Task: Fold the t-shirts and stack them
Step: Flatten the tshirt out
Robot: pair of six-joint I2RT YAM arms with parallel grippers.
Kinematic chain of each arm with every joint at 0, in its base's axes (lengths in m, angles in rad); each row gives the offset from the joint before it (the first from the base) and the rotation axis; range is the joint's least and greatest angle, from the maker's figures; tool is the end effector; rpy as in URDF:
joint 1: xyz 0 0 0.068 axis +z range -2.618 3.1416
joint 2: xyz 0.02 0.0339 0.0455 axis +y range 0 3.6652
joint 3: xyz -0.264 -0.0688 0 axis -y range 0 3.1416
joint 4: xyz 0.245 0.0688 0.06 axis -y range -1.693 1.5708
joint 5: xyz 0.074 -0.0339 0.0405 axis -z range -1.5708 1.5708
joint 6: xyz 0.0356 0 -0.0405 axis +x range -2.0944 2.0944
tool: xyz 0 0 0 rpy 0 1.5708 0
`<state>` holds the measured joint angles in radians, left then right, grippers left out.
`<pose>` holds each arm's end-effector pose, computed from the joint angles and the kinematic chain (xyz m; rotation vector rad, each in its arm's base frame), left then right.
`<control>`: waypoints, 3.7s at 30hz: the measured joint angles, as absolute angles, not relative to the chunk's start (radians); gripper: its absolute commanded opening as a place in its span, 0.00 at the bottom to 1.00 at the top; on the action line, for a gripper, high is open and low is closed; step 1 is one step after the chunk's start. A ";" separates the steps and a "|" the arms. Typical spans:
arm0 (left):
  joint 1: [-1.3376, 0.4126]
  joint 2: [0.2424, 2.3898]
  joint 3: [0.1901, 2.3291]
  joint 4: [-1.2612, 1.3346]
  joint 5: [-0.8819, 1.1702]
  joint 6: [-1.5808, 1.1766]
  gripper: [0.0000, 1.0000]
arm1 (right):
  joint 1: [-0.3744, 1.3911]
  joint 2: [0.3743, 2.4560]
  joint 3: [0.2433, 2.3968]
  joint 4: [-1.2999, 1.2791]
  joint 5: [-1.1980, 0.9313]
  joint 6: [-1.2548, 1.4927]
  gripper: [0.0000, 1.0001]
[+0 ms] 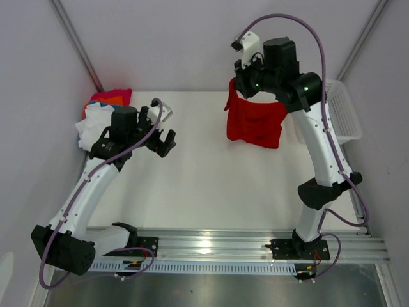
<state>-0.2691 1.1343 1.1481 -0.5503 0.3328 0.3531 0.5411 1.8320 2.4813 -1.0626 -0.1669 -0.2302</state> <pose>0.2331 -0.0764 0.3611 0.8256 1.9187 -0.2993 0.2943 0.1838 0.5206 -0.8508 1.8061 0.3664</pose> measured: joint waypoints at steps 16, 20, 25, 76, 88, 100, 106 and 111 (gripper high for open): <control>-0.300 1.223 1.174 -0.609 0.405 0.376 0.99 | 0.237 1.726 2.648 -1.015 -1.005 -0.010 0.00; -0.305 1.224 1.179 -0.609 0.406 0.375 0.99 | 0.180 1.699 2.615 -0.811 -1.227 0.189 0.00; -0.305 1.223 1.179 -0.608 0.408 0.375 0.99 | 0.154 1.694 2.505 -0.601 -1.338 0.369 0.00; -0.484 1.432 1.130 -0.532 0.105 0.365 0.99 | 0.079 1.780 1.848 -0.699 0.225 -0.387 0.99; -0.131 1.230 1.178 -0.478 0.118 0.287 0.99 | 0.542 1.634 1.570 -0.727 -0.066 -0.620 0.92; -0.087 1.180 1.112 -0.473 0.154 0.262 0.99 | 0.615 1.997 1.597 -0.732 -0.094 -0.701 0.88; -0.087 1.183 1.112 -0.472 0.162 0.262 0.99 | 0.639 2.090 1.757 -0.806 -0.236 -0.715 0.88; -0.087 1.188 1.112 -0.472 0.163 0.262 0.99 | 0.695 2.107 1.785 -0.825 -0.274 -0.720 0.87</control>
<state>-0.0868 1.1877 1.1118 -0.4725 0.1631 0.2619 0.6949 2.1071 1.7855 -0.8249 -0.2741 -0.7204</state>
